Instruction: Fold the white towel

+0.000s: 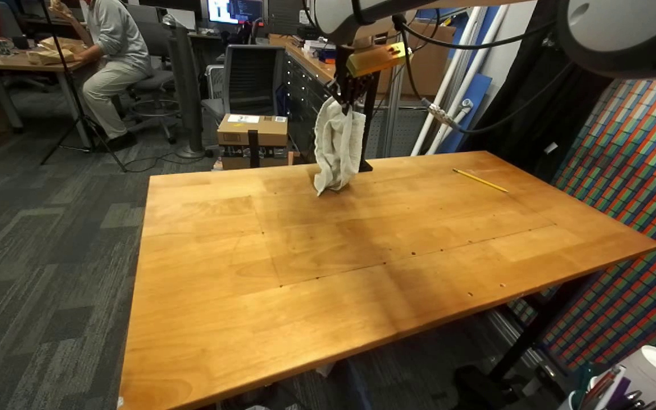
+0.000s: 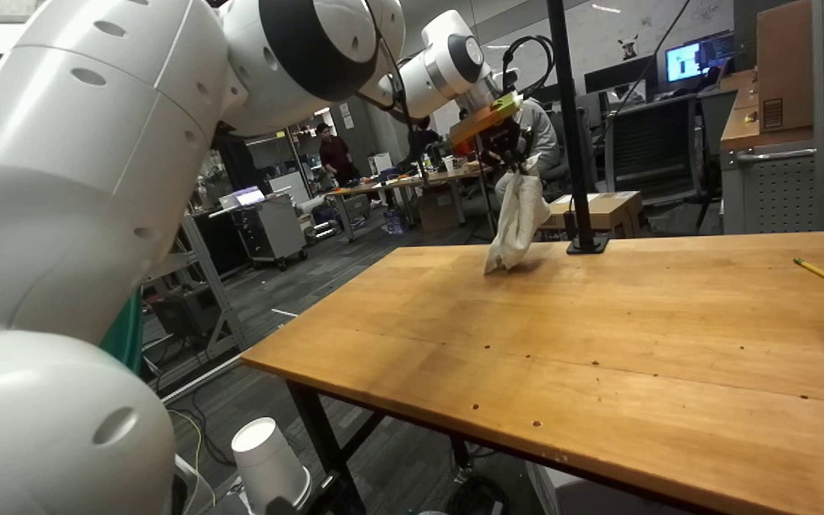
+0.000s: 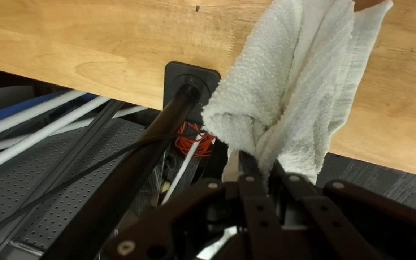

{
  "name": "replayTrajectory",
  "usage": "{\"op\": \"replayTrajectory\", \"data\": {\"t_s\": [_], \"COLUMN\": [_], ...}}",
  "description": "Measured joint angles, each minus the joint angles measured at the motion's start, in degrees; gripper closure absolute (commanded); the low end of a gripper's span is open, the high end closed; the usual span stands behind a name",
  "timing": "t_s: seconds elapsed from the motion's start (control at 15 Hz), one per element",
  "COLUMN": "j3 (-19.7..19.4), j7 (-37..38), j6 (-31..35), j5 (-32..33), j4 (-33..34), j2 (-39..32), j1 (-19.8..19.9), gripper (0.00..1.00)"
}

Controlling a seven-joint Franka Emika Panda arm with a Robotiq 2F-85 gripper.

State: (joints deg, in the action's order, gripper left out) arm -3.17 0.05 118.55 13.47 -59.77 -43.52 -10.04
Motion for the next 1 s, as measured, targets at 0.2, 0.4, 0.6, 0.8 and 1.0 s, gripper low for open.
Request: {"op": "replayTrajectory", "data": {"t_s": [0.2,0.4,0.6,0.8,1.0], "j3": [-0.26,-0.28,-0.28,-0.27,-0.28], "j7": [0.52,1.28,1.77,2.74,4.65], "j6": [0.33,3.16,8.50,14.06,18.16], "j5": [0.68,1.02,1.54,3.13,4.45], "j4": [-0.71,-2.60,-6.96,-13.38,-19.62], "j2": [0.89,1.93,3.77,6.00,7.75], "j1": [-0.22,-0.30,-0.74,-1.44,-1.98], "gripper": [0.92,0.93,0.93,0.93,0.93]}}
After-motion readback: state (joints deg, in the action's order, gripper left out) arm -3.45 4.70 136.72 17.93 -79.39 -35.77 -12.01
